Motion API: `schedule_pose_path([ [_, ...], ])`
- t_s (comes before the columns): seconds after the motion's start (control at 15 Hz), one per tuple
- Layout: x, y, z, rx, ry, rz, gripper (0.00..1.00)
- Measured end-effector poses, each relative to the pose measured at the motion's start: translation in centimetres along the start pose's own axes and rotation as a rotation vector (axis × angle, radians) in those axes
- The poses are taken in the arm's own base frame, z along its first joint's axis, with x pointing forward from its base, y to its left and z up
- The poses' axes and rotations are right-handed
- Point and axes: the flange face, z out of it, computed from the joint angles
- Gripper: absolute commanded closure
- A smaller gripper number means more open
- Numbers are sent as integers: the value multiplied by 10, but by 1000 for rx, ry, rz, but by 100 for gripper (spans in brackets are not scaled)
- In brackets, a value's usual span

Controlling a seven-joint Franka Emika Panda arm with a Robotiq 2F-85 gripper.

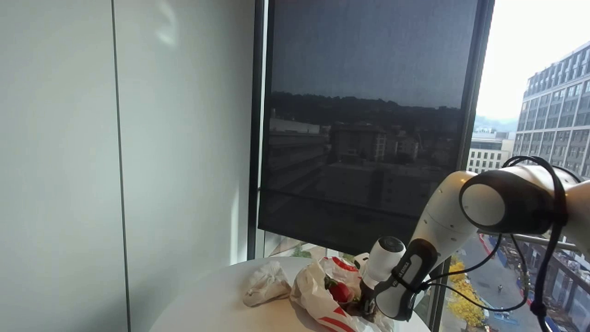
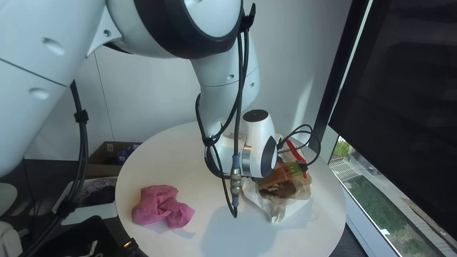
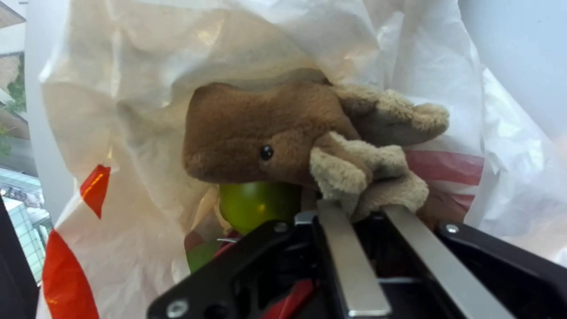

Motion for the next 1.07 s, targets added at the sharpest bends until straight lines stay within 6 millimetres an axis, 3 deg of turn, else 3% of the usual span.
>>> schedule_pose_path([
  [0.2,9,7,-16,1,-6,24,83],
  [0.4,20,20,-46,3,-28,49,83],
  [0.8,31,55,-145,-136,1,5,84],
  [1.0,32,46,-191,-137,22,13,82],
  [1.07,32,39,-203,-127,16,11,57],
])
